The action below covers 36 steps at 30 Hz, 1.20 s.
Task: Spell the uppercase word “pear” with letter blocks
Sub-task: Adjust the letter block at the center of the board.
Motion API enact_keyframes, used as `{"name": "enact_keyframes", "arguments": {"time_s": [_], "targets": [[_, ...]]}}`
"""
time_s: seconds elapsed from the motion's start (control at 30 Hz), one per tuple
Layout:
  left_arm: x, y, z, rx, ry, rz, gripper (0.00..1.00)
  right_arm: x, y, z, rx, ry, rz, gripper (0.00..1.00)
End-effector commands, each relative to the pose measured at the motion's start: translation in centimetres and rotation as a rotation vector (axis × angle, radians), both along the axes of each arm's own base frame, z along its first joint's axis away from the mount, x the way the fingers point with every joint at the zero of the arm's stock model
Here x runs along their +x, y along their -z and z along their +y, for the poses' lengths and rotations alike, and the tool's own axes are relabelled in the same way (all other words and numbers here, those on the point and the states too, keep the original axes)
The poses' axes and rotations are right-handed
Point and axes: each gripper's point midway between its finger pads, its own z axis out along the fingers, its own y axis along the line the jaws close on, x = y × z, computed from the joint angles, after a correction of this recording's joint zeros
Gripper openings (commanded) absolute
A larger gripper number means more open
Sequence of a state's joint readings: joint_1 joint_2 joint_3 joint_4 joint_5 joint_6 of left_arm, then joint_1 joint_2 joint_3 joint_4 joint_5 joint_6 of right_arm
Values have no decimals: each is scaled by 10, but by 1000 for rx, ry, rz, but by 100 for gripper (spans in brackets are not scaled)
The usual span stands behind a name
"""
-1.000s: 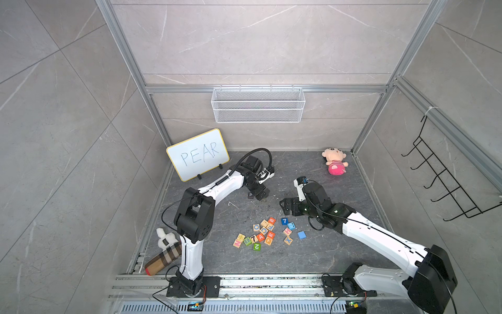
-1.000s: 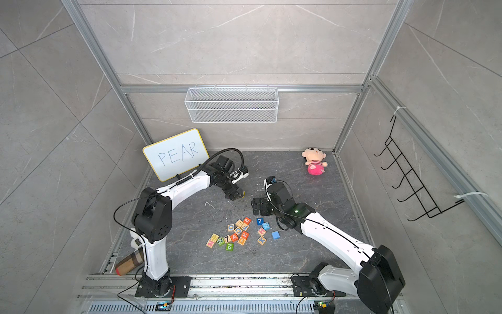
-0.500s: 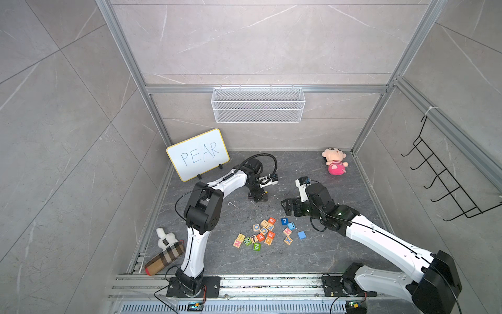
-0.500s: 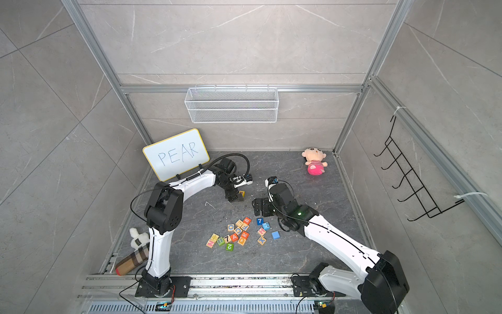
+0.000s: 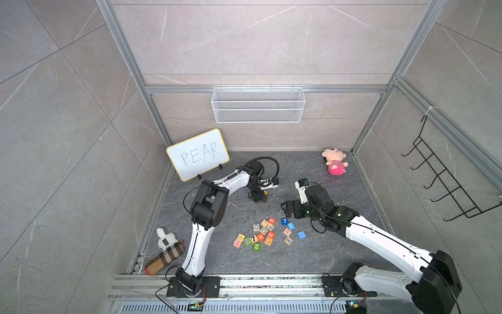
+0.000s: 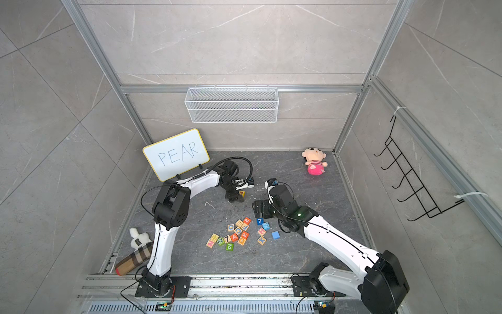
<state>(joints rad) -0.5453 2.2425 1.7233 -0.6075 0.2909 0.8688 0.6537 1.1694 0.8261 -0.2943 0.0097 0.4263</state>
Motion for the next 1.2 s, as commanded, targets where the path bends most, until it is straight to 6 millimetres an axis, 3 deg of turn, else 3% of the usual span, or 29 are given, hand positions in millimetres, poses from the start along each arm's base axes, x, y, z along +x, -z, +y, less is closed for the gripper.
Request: {"name": "enact_keyframes", "arguments": {"time_s": [0.0, 0.27, 0.4, 0.53, 0.6, 1.17], "targets": [[2, -2, -6, -15, 37, -1, 75, -4, -3, -2, 3, -8, -3, 99], [0, 4, -5, -9, 27, 16, 65, -3, 0, 0, 1, -9, 9, 99], [-3, 3, -7, -21, 25, 29, 52, -2, -2, 0, 5, -11, 6, 99], [-3, 1, -6, -22, 8, 33, 51, -3, -2, 1, 8, -18, 9, 99], [-3, -2, -7, -29, -2, 33, 45, -3, -1, 1, 7, -16, 12, 99], [3, -26, -11, -89, -106, -13, 32, -6, -6, -2, 14, -8, 3, 99]]}}
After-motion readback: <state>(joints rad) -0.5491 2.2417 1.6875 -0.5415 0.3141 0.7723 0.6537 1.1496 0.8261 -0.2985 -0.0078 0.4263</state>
